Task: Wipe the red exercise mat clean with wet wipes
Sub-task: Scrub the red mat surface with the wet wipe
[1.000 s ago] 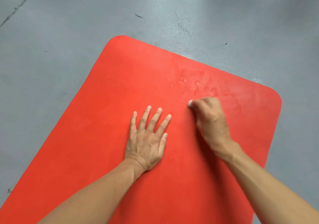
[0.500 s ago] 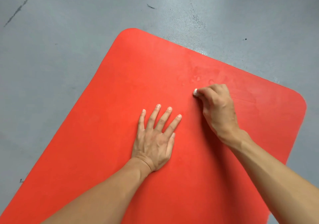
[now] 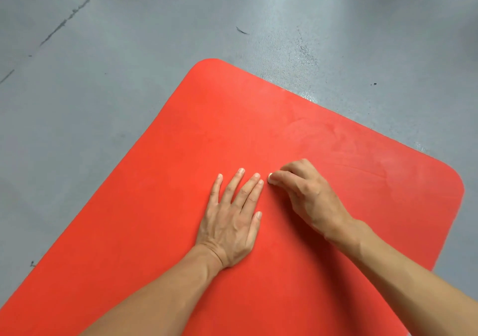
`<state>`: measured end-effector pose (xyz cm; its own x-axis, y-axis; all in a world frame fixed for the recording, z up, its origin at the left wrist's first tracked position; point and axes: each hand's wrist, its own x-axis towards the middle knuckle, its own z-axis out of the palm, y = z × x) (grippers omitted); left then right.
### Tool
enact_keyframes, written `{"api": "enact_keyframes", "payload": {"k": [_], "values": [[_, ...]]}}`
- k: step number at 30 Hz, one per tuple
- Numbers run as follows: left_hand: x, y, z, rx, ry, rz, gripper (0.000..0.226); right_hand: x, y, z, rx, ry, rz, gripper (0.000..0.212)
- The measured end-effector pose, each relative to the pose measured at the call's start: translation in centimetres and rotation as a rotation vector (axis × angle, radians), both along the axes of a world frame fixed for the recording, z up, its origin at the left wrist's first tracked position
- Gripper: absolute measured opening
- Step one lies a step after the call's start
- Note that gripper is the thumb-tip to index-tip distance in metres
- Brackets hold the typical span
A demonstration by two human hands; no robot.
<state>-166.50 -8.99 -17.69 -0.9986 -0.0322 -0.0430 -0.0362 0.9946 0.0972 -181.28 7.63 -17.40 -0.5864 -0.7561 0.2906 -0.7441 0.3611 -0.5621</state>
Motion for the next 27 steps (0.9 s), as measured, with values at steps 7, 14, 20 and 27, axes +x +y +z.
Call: {"api": "enact_keyframes", "payload": {"k": [7, 14, 20, 27], "values": [[0.1, 0.1, -0.1, -0.036, -0.004, 0.001, 0.063, 2.7, -2.3, -0.4, -0.055, -0.068, -0.381, 0.005], [1.5, 0.9, 1.2, -0.092, -0.086, 0.116, 0.07, 7.7, -0.1, 0.5, 0.006, -0.091, -0.271, 0.012], [12.4, -2.1, 2.4, -0.127, -0.092, 0.191, 0.072, 16.7, -2.6, 0.9, -0.029, -0.176, -0.36, 0.024], [17.5, -5.1, 2.1, -0.083, -0.198, 0.308, 0.08, 19.6, -4.7, 1.3, 0.023, -0.077, 0.036, 0.018]]}}
